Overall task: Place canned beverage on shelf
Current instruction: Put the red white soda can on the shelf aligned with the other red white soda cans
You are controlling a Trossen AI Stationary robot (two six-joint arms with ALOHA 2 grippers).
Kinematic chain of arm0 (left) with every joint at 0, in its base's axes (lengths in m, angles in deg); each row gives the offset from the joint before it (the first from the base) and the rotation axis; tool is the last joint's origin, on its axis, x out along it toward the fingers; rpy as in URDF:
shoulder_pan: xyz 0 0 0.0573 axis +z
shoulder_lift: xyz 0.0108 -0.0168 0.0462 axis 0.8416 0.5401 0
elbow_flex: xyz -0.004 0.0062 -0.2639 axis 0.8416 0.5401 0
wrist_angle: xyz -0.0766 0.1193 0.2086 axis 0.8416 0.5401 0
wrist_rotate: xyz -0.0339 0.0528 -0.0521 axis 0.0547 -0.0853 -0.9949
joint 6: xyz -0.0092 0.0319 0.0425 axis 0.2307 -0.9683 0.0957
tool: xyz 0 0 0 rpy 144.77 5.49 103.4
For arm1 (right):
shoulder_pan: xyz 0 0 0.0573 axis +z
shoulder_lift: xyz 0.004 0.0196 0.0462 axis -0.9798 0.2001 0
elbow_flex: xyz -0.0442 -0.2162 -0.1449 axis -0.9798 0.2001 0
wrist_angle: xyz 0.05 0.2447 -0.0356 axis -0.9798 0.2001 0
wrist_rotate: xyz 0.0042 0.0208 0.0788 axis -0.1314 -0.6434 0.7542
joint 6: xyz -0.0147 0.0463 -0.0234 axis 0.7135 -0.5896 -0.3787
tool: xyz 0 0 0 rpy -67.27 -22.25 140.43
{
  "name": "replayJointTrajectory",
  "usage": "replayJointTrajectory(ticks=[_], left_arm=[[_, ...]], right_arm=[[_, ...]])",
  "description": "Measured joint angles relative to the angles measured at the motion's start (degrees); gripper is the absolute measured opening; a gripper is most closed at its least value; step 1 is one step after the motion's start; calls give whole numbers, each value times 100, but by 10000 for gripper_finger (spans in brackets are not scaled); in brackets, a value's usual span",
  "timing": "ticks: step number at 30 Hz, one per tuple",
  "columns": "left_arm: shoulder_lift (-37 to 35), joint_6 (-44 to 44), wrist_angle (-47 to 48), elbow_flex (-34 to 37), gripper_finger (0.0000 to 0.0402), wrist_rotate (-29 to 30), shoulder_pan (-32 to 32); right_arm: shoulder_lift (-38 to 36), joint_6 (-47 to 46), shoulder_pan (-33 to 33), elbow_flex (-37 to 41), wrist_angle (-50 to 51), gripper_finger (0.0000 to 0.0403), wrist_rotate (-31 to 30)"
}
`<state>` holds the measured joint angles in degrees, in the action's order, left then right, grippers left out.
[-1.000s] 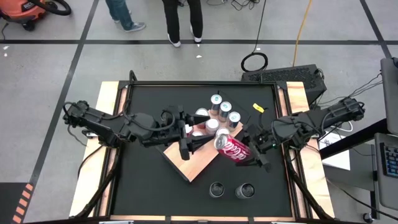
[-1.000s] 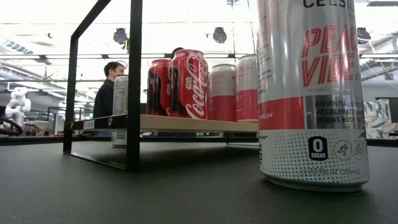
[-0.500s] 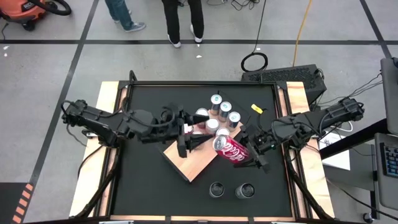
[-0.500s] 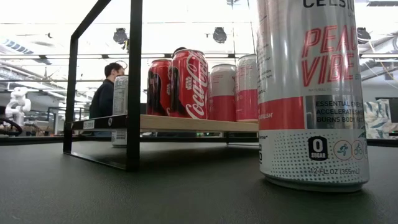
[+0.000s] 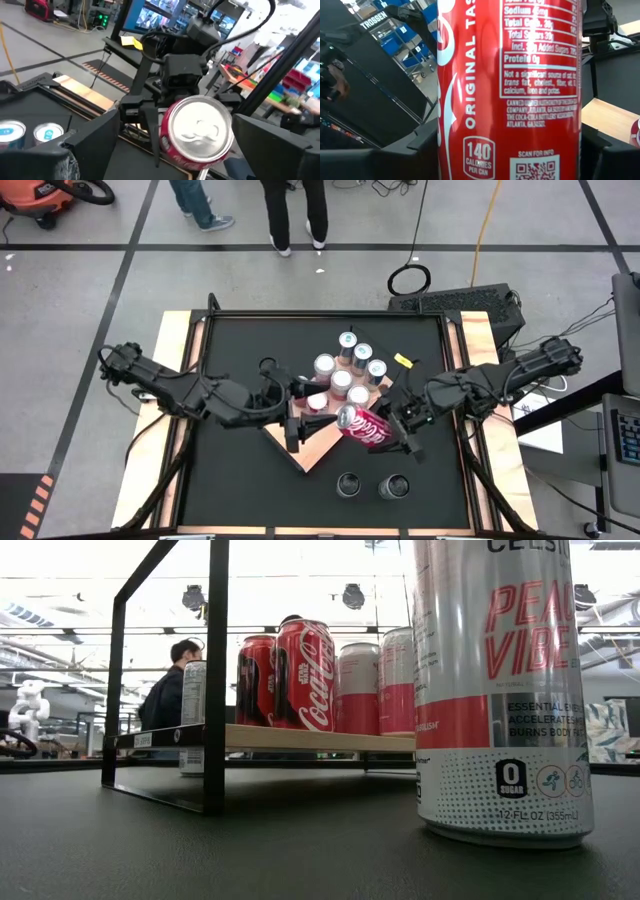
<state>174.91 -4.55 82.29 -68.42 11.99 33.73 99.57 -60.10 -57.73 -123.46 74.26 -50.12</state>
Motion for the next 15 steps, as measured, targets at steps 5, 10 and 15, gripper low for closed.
replayJointTrajectory(ticks=[5,10,15], left_arm=[[2,380,9,0,387,172,-147],[2,588,25,0,387,183,-212],[0,696,275,0,387,185,-174]], right_arm=[[44,46,0,0,0,275,4],[46,65,-7,0,11,275,-62],[46,46,-13,0,55,275,-192]])
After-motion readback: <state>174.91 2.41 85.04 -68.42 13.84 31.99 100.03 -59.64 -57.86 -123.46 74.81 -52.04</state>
